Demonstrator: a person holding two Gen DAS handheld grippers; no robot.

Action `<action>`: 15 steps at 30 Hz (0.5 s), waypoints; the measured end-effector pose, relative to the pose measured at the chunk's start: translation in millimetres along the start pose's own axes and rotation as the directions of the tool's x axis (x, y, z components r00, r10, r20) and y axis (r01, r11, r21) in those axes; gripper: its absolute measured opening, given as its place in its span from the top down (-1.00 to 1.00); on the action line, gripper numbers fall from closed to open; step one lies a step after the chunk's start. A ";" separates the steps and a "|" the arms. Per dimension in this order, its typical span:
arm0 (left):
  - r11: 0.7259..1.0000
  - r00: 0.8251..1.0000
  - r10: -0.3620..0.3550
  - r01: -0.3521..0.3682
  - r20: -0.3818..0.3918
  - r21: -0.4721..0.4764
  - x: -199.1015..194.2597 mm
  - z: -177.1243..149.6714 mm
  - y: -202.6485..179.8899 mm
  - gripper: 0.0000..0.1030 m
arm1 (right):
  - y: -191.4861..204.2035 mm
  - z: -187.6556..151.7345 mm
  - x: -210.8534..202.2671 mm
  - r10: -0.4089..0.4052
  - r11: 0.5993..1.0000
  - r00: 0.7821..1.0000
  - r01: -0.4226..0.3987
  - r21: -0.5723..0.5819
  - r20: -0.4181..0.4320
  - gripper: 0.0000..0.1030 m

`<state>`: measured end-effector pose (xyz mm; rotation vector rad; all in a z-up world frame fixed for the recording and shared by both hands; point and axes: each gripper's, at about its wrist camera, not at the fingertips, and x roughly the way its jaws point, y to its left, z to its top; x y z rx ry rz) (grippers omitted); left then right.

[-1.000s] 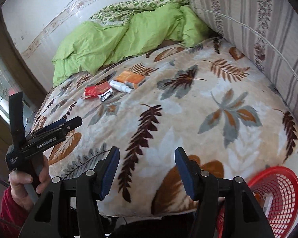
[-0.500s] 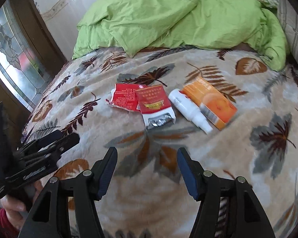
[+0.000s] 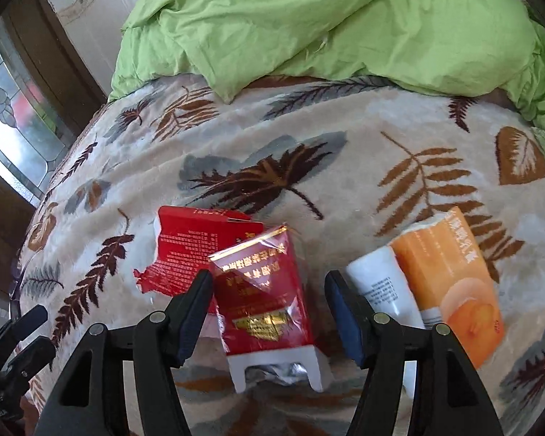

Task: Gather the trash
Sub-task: 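Move both tools back toward the red packs on the bed, then grasp the red cigarette pack with the right tool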

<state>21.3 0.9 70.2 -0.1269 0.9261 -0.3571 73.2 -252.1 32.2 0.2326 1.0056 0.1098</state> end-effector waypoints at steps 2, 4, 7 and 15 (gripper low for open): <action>1.000 1.000 0.004 -0.004 -0.004 -0.008 1.2 0.7 2.7 -0.50 | 14.0 0.2 9.3 -0.064 0.996 0.998 0.064 -0.059 -0.013 -0.30; 1.000 1.000 0.002 -0.002 -0.005 -0.007 0.7 0.7 3.4 -0.50 | 27.9 -4.9 18.9 -0.116 0.986 0.993 0.111 -0.127 -0.029 -0.29; 1.000 1.000 0.007 -0.007 0.003 0.000 0.3 2.1 3.7 -0.50 | 38.7 -15.1 16.4 -0.114 0.983 0.993 0.113 -0.142 -0.002 -0.14; 0.999 1.000 -0.029 0.029 0.000 -0.029 2.6 6.3 11.6 -0.50 | 76.0 -76.1 -9.1 0.246 0.966 0.963 -0.253 -0.055 -0.107 -0.13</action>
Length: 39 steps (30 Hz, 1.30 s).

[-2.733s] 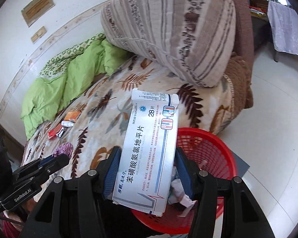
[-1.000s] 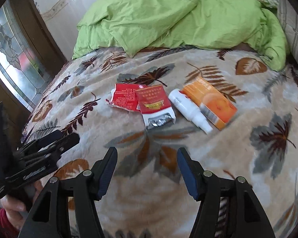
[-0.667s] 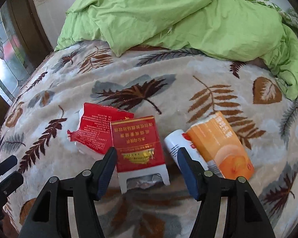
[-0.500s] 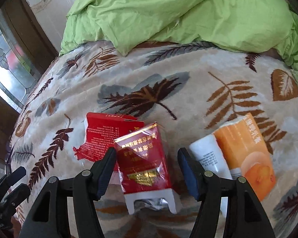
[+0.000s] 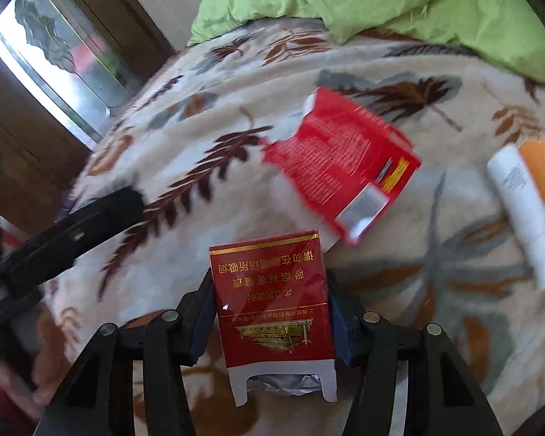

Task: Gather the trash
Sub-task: 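Grasp the red cigarette pack with the right tool, then grasp the torn red wrapper with the left tool while the right tool holds the pack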

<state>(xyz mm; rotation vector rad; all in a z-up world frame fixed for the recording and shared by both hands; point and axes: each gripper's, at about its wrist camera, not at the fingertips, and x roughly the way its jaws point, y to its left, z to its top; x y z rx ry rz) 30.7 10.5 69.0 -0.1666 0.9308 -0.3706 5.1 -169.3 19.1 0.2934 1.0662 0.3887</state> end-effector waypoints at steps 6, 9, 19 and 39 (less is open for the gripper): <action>0.989 0.988 -0.140 0.137 -0.062 -0.047 21.6 3.1 -5.0 -0.50 | -15.9 -41.6 -63.4 0.011 0.970 0.989 -0.046 0.240 0.146 -0.13; 0.978 0.978 -0.194 0.188 -0.077 -0.086 36.5 8.4 -13.1 -0.50 | -29.6 -63.2 -88.2 -0.070 0.937 0.973 -0.012 0.350 0.219 -0.13; 0.960 0.964 -0.238 0.216 -0.118 -0.177 87.6 18.7 -48.3 -0.48 | -64.1 -70.0 -107.4 -0.167 0.902 0.953 0.043 0.431 0.254 -0.13; 0.989 1.000 0.021 -0.023 0.013 0.145 19.9 -2.7 -66.8 0.91 | -48.9 -67.6 -94.6 -0.271 0.937 0.944 0.215 0.274 0.186 -0.13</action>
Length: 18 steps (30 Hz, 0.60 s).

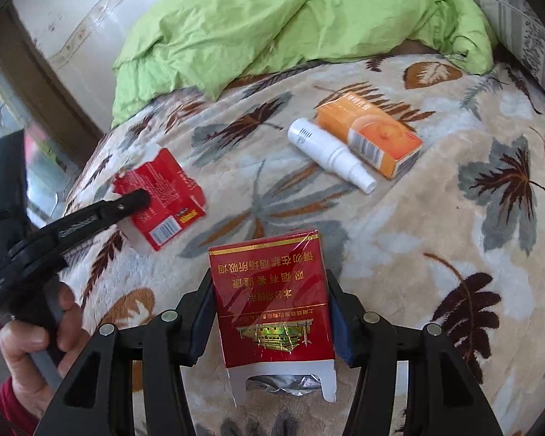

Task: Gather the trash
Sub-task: 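Grasp the torn red wrapper with the left tool while the right tool holds the pack, then carry the pack and wrapper in both tools toward the red basket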

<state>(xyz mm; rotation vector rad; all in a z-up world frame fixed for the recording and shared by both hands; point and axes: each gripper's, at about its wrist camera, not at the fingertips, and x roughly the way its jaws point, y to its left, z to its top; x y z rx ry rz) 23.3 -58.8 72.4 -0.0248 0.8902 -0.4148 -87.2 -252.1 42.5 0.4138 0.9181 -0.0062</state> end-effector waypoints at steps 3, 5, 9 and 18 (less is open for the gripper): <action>1.000 1.000 0.017 -0.017 0.003 0.005 -23.6 -9.5 3.1 0.91 | 3.8 -8.1 1.2 0.013 1.000 0.999 -0.014 -0.019 -0.036 -0.13; 1.000 1.000 0.024 -0.023 -0.010 0.017 -38.7 -19.8 4.4 0.91 | 6.4 -14.8 -1.0 -0.006 0.999 0.999 0.005 -0.031 -0.046 -0.14; 0.998 0.999 0.046 -0.045 -0.017 0.049 -67.4 -49.2 10.4 0.91 | 9.9 -29.5 -5.7 0.005 0.999 0.997 -0.008 -0.043 -0.071 -0.16; 0.999 0.998 0.049 -0.049 -0.029 0.020 -62.6 -77.1 17.3 0.90 | 21.9 -45.1 0.5 -0.094 0.986 0.990 0.078 -0.146 -0.104 -0.19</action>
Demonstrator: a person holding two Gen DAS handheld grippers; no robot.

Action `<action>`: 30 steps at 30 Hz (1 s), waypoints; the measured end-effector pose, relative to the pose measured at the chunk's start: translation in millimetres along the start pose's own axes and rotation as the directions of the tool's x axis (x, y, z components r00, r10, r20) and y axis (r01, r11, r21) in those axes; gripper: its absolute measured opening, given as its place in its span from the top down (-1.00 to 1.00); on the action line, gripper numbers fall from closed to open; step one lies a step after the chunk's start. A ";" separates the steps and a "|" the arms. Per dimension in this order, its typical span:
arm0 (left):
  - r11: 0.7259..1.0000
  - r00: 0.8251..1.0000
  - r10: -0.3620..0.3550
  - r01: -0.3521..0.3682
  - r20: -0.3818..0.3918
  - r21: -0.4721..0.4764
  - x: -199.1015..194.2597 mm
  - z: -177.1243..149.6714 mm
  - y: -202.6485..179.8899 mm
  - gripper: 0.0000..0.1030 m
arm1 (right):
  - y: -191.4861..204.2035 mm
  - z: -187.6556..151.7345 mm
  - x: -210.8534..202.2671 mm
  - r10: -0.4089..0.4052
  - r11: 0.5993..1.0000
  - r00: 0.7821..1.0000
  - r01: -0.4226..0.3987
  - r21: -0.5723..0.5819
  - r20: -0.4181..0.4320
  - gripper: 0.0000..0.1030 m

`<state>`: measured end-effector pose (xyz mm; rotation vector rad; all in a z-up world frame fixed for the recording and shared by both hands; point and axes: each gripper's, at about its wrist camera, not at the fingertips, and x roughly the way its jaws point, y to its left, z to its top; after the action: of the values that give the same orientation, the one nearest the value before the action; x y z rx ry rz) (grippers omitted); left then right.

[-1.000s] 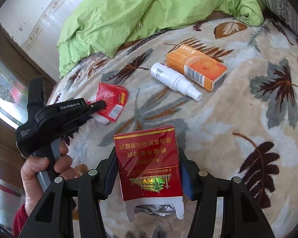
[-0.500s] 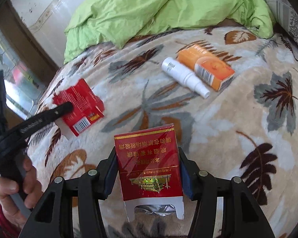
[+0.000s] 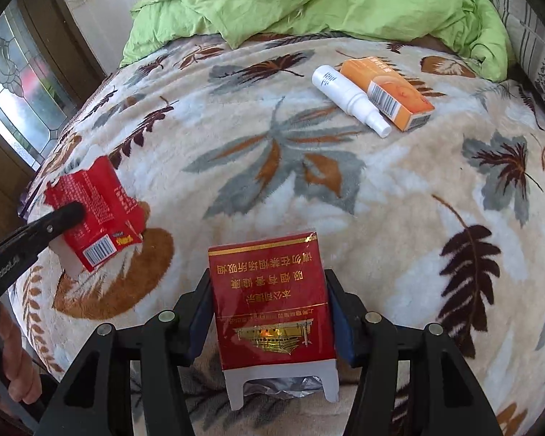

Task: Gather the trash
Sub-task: 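Carry the pack and wrapper in both tools toward the red basket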

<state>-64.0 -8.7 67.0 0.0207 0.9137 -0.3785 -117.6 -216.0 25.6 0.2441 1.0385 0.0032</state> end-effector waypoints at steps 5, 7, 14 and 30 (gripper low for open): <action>1.000 1.000 0.002 -0.002 0.008 0.011 2.0 1.1 -1.9 0.91 | 8.2 -16.0 -9.9 -0.039 0.999 0.999 0.039 -0.033 0.005 -0.24; 1.000 1.000 0.000 -0.001 0.019 0.028 -0.4 0.7 -6.4 0.91 | 11.1 -18.9 -9.2 -0.070 0.996 0.998 0.070 -0.057 0.003 -0.24; 0.997 0.997 -0.004 -0.003 0.083 0.078 -12.2 0.0 -17.6 0.91 | 11.6 -14.9 -19.1 -0.073 0.995 0.995 0.077 -0.066 0.072 -0.09; 0.976 0.972 0.106 -0.142 0.212 0.163 -14.4 2.2 -50.7 0.91 | 9.9 1.5 -46.2 -0.048 0.999 0.965 0.051 -0.005 0.260 -0.09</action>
<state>-86.9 -52.0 86.7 0.1988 0.6720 -0.3370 -138.8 -212.2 67.7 0.2016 0.7828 -0.0659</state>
